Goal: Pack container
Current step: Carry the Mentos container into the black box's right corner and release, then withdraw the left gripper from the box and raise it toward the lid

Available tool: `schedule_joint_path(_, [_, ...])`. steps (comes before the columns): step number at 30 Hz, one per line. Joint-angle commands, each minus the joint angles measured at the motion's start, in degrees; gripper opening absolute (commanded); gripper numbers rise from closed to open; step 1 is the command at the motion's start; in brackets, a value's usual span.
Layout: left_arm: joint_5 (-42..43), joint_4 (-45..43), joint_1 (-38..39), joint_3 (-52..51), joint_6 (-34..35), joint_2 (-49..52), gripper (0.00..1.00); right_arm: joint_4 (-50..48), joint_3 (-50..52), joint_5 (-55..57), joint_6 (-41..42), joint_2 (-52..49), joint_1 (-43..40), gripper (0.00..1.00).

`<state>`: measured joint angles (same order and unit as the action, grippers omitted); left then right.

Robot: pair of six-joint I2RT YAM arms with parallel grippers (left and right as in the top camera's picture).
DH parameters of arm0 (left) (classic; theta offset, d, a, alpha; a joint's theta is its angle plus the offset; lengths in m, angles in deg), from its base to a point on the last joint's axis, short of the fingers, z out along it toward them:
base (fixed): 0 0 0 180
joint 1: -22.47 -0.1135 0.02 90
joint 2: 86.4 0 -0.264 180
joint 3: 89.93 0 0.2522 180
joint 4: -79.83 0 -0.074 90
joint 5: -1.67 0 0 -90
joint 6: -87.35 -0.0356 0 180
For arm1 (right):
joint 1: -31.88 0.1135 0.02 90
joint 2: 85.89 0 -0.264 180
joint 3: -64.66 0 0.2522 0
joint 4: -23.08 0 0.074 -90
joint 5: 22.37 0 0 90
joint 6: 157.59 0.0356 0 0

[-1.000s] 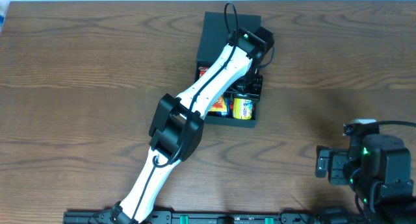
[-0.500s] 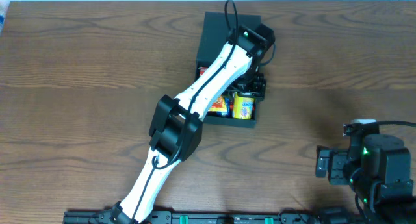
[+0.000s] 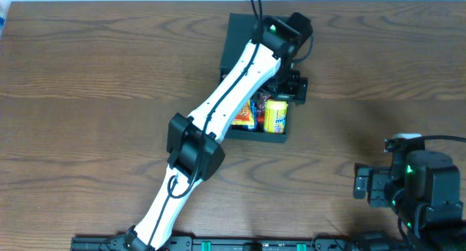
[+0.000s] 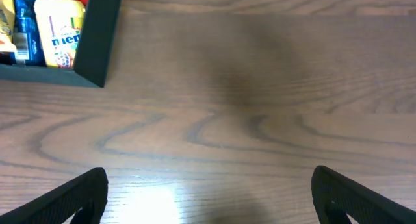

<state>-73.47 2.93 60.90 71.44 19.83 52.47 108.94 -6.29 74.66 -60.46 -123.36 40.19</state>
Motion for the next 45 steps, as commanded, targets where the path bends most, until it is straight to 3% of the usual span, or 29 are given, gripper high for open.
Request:
schedule_joint_path(1, [-1.75, 1.14, 0.26, 4.59, -0.92, -2.51, 0.95, -0.07, -0.07, -0.17, -0.57, 0.09, -0.57, 0.99])
schedule_joint_path(13, [-25.99, 3.87, 2.43, 2.43, -4.72, -24.7, 0.96, -0.07, -0.07, -0.17, -0.57, 0.09, -0.57, 0.99])
schedule_joint_path(20, [-36.13, -0.13, 2.49, -14.32, -4.72, -38.91, 0.95, -0.07, -0.07, -0.17, -0.57, 0.09, -0.57, 0.99])
schedule_joint_path(25, [-37.51, -13.75, 2.47, -40.85, -7.19, -56.85, 0.95, -0.07, -0.07, -0.17, -0.57, 0.09, -0.57, 0.99])
schedule_joint_path(30, [-36.11, -20.11, 1.55, -55.89, -7.19, -69.16, 0.95, -0.07, -0.07, -0.17, -0.57, 0.09, -0.57, 0.99])
schedule_joint_path(36, [-30.86, -17.03, -1.05, -59.52, -7.04, -71.21, 0.95, -0.07, -0.07, -0.17, -0.57, 0.09, -0.57, 0.99])
schedule_joint_path(45, [-30.77, -16.55, -1.36, -59.52, -7.08, -71.06, 0.95, -0.07, -0.07, -0.17, -0.57, 0.09, -0.57, 0.99])
